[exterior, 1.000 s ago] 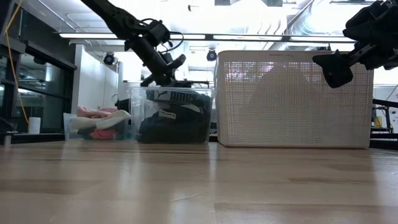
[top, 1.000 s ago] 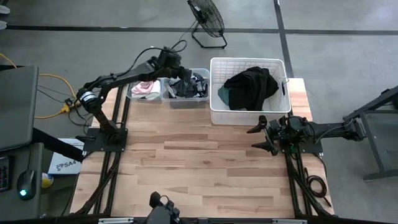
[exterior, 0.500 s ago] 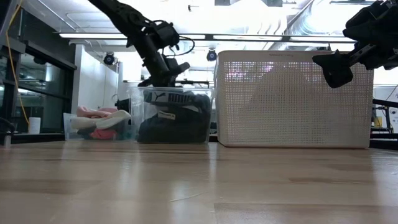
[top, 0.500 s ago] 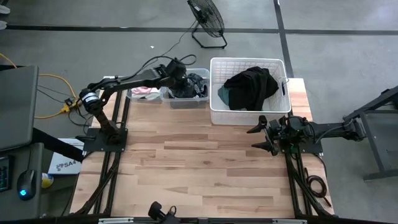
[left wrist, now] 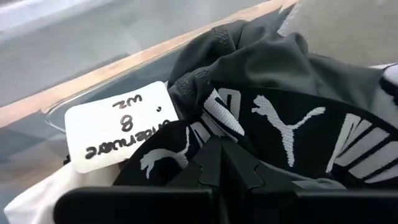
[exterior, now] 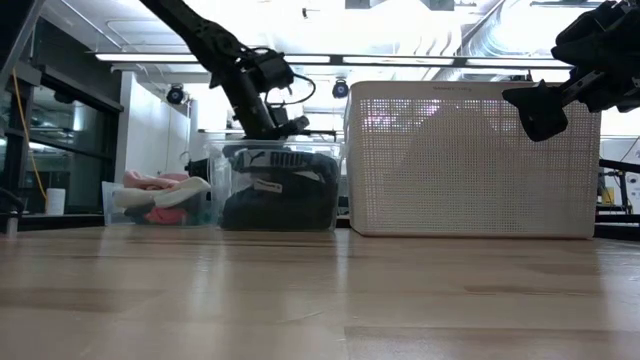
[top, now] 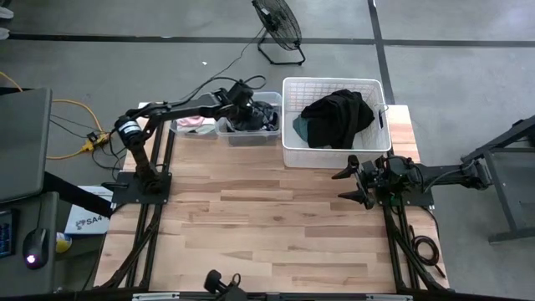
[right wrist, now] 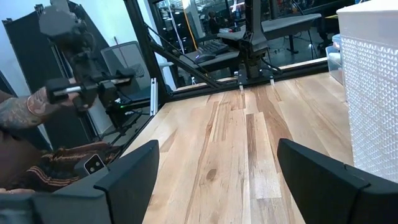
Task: Pick & Place Cloths
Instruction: Put the gray boxer into the left transparent bin, then return to Home Position
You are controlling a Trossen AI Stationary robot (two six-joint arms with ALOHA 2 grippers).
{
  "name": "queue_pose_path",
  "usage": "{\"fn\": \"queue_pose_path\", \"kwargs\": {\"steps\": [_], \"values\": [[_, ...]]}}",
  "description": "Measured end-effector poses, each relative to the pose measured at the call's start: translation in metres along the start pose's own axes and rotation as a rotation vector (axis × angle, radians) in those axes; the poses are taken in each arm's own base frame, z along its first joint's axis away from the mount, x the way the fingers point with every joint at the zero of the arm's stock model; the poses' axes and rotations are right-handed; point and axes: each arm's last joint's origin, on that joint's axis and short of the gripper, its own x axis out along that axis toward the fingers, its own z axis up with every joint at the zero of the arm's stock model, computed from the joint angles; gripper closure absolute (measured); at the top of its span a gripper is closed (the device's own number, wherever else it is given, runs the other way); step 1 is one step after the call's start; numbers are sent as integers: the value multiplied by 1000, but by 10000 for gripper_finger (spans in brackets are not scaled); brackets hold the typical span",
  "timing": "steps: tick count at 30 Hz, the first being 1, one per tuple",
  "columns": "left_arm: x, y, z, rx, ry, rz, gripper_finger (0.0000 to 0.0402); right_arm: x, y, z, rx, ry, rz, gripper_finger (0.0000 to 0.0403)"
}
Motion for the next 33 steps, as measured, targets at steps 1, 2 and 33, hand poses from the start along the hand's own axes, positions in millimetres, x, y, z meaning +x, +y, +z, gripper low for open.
{"fn": "queue_pose_path", "kwargs": {"steps": [1, 2, 33], "values": [[-3, -1, 2, 1, 0, -8, 401, 0, 0, 0, 0, 0, 0, 85], [-5, -2, 4, 6, -3, -22, 401, 0, 0, 0, 0, 0, 0, 85], [-101, -63, 23, 351, -122, -132, 401, 0, 0, 0, 0, 0, -1, 85]]}}
